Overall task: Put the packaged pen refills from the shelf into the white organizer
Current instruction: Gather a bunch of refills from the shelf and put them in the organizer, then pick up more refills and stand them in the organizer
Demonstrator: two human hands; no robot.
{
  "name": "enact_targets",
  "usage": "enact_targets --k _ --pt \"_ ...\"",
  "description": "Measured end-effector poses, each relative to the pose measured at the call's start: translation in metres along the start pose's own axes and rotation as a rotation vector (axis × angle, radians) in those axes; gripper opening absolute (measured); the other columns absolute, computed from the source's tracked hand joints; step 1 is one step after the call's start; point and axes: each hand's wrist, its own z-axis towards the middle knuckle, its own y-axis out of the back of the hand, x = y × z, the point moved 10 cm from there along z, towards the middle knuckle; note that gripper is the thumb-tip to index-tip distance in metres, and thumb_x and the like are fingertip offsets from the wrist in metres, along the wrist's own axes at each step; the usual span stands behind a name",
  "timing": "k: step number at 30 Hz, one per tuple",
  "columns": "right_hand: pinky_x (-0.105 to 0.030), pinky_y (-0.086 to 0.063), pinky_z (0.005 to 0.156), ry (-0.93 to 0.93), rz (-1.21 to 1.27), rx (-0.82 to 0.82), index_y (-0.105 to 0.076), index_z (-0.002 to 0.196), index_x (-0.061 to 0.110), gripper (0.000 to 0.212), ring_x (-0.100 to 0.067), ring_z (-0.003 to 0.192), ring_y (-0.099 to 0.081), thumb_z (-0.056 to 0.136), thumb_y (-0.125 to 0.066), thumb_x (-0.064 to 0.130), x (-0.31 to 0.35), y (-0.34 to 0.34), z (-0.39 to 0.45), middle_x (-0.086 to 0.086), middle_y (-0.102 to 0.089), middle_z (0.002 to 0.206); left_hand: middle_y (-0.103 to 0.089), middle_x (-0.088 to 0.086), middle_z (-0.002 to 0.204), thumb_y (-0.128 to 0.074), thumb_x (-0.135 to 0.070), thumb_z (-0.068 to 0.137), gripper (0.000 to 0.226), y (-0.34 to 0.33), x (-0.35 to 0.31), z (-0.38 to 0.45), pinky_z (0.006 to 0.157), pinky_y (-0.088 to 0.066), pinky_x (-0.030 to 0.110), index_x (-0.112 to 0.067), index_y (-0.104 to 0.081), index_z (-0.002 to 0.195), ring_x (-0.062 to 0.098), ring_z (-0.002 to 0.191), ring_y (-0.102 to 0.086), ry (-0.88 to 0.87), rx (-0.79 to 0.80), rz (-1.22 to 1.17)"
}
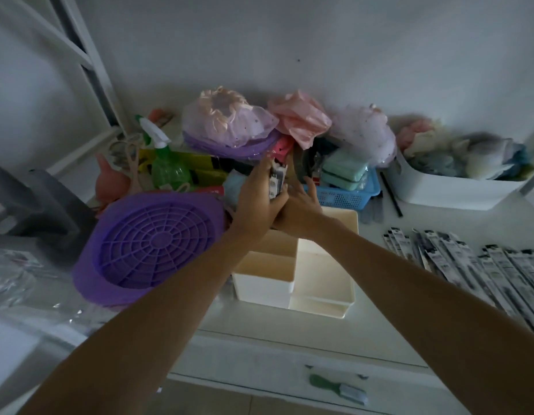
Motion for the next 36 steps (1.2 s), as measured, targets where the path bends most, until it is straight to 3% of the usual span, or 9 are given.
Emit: enact_targets --k 2,6,13,16,20,23,28,32,36 --pt "-0.058 0.007 0.112 0.019 -0.005 0.054 -0.031 0.137 0.027 0.077 -0.026 0.141 -0.015 0.072 -0.047 0.064 -0.003 -0.004 -0.003 -0.002 -0.036 0.147 -0.062 0.027 0.091 -0.066 -0.014 0.080 0.034 -0.004 0.012 -0.008 0.075 -0.039 0.029 0.008 -0.057 0.105 0.034 0.086 -0.059 0.031 0.070 0.051" --pt "-0.062 0.008 0.112 0.011 0.112 0.090 -0.037 0.135 0.022 0.083 -0.022 0.142 -0.012 0.067 -0.055 0.066 -0.008 0.011 -0.001 0.000 -0.027 0.151 -0.061 0.021 0.101 -0.061 -0.032 0.084 0.041 0.002 0.021 -0.008 0.080 -0.044 0.041 0.001 -0.054 0.106 0.034 0.096 -0.056 0.083 0.111 0.186" --pt "-0.058 -0.002 0.114 -0.051 0.313 0.010 -0.030 0.138 0.025 0.084 -0.028 0.140 -0.018 0.067 -0.059 0.059 -0.027 0.045 -0.017 -0.004 -0.033 0.148 -0.051 0.012 0.138 -0.052 -0.048 0.079 0.067 0.024 -0.059 0.011 0.112 -0.027 0.055 -0.007 -0.046 0.131 0.027 0.132 -0.043 -0.130 -0.116 0.278" --pt "-0.060 -0.013 0.114 -0.106 0.326 -0.009 -0.034 0.134 0.019 0.069 -0.036 0.135 -0.028 0.072 -0.042 0.049 -0.054 0.056 -0.029 -0.012 -0.041 0.142 -0.053 0.011 0.136 -0.046 -0.043 0.079 0.059 -0.005 -0.113 0.008 0.114 -0.022 0.053 -0.011 -0.050 0.129 0.028 0.130 -0.045 -0.230 -0.061 0.270" --pt "-0.049 -0.011 0.117 -0.205 0.430 0.112 -0.035 0.135 0.002 0.051 -0.038 0.136 -0.026 0.087 -0.051 0.012 -0.122 0.045 -0.067 -0.024 -0.036 0.142 -0.051 0.008 0.137 -0.051 -0.031 0.081 0.052 -0.063 -0.148 -0.007 0.113 -0.027 0.044 -0.015 -0.047 0.130 0.027 0.130 -0.042 -0.180 0.081 0.247" --pt "-0.049 -0.028 0.110 -0.273 0.445 0.041 -0.048 0.118 0.016 0.032 -0.032 0.120 -0.045 0.086 -0.049 0.014 -0.168 0.052 -0.088 -0.016 -0.051 0.111 -0.054 0.012 0.134 -0.051 -0.030 0.086 0.048 -0.107 -0.167 -0.026 0.109 -0.032 0.042 -0.012 -0.048 0.130 0.029 0.126 -0.045 -0.161 0.123 0.208" --pt "-0.045 -0.037 0.102 -0.279 0.415 0.131 -0.036 0.133 0.025 0.065 -0.032 0.123 -0.046 0.075 -0.063 0.031 -0.235 0.036 -0.143 -0.011 -0.052 0.133 -0.050 0.018 0.132 -0.046 -0.033 0.093 0.046 -0.196 -0.151 -0.066 0.103 -0.037 0.042 -0.009 -0.041 0.132 0.034 0.124 -0.044 0.164 0.343 0.189" --pt "-0.038 -0.043 0.098 -0.393 0.589 0.150 -0.043 0.129 0.016 0.048 -0.032 0.118 -0.050 0.083 -0.057 0.017 -0.276 0.018 -0.184 -0.015 -0.054 0.131 -0.040 0.022 0.139 -0.043 -0.052 0.088 0.065 -0.244 -0.110 -0.136 0.104 -0.034 0.046 -0.010 -0.030 0.136 0.037 0.128 -0.037 0.676 0.649 0.366" --pt "-0.033 -0.051 0.078 -0.504 0.765 0.128 -0.051 0.121 0.014 0.039 -0.029 0.098 -0.060 0.085 -0.044 0.005 -0.289 -0.001 -0.218 -0.016 -0.061 0.119 -0.043 0.019 0.134 -0.046 -0.063 0.082 0.072 -0.245 -0.120 -0.169 0.099 -0.039 0.044 -0.007 -0.038 0.126 0.034 0.124 -0.040 0.674 0.585 0.547"
